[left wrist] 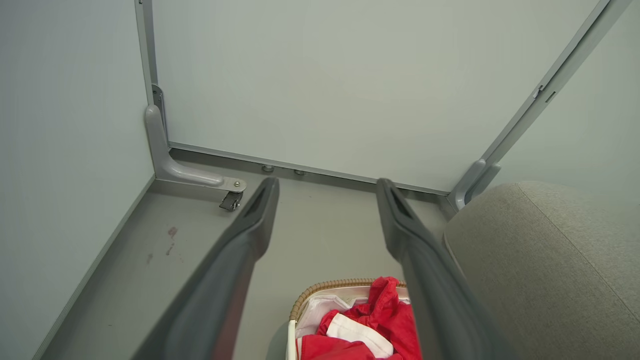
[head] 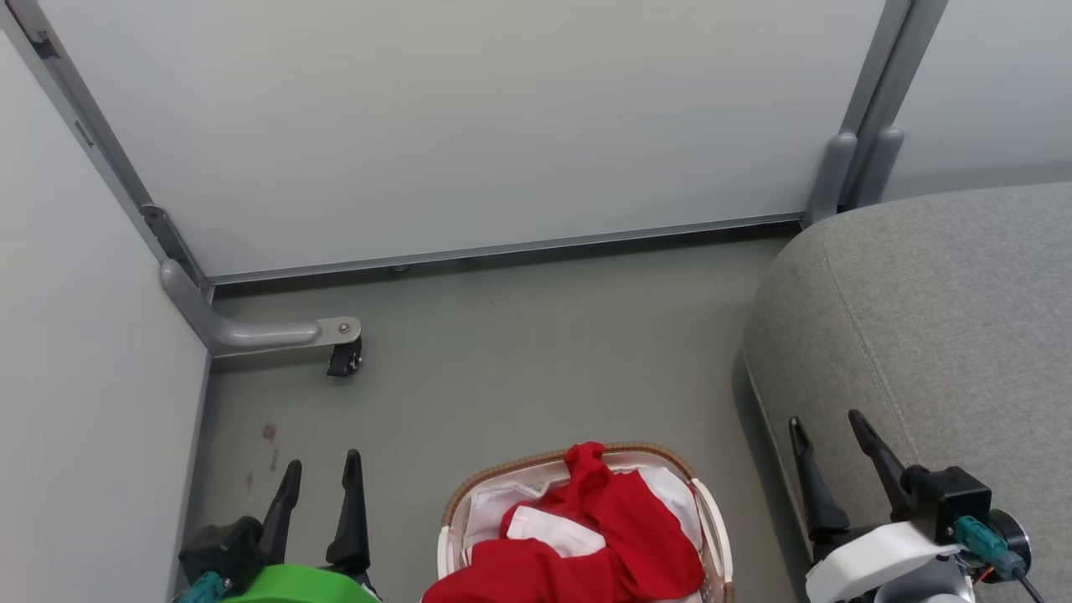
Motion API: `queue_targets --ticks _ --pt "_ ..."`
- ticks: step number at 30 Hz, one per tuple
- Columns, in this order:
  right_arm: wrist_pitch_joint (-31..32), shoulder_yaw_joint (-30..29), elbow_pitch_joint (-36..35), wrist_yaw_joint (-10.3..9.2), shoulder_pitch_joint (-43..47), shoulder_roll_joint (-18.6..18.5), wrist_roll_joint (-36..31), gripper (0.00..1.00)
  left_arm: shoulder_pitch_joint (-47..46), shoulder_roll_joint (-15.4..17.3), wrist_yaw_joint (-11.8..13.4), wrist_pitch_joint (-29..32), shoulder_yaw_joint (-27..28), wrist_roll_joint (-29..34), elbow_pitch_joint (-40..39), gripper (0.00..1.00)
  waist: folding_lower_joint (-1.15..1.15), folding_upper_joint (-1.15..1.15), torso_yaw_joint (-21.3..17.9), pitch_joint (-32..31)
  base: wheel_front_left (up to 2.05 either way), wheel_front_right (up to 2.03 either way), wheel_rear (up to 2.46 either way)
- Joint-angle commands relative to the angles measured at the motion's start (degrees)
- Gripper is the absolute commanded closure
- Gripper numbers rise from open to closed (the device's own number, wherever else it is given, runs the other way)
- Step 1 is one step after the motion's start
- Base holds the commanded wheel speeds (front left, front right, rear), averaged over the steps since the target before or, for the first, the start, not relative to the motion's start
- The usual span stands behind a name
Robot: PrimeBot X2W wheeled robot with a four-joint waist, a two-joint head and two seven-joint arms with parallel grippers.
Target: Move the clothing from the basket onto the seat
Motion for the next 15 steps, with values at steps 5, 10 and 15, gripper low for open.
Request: queue_targets --ticks 5,10,15 --pt "-1.0 0.2 0.9 0.02 1.0 -0.4 -2.7 0.0 0.8 0.4 -0.3 -1.0 -0.4 2.4 0.7 0.0 0.0 0.0 0.1 0.0 0.0 0.0 0.0" --pt "-1.6 0.4 2.0 0.02 1.0 -0.4 -4.4 0.0 0.8 0.4 -0.3 -1.6 -0.7 3.7 1.4 0.0 0.0 0.0 0.2 0.0 0.0 0.0 0.0" --pt "-2.1 0.6 2.7 0.02 0.9 -0.4 -5.9 0.0 0.8 0.4 -0.3 -2.1 -1.0 5.1 1.9 0.0 0.0 0.0 0.3 0.1 0.0 0.0 0.0"
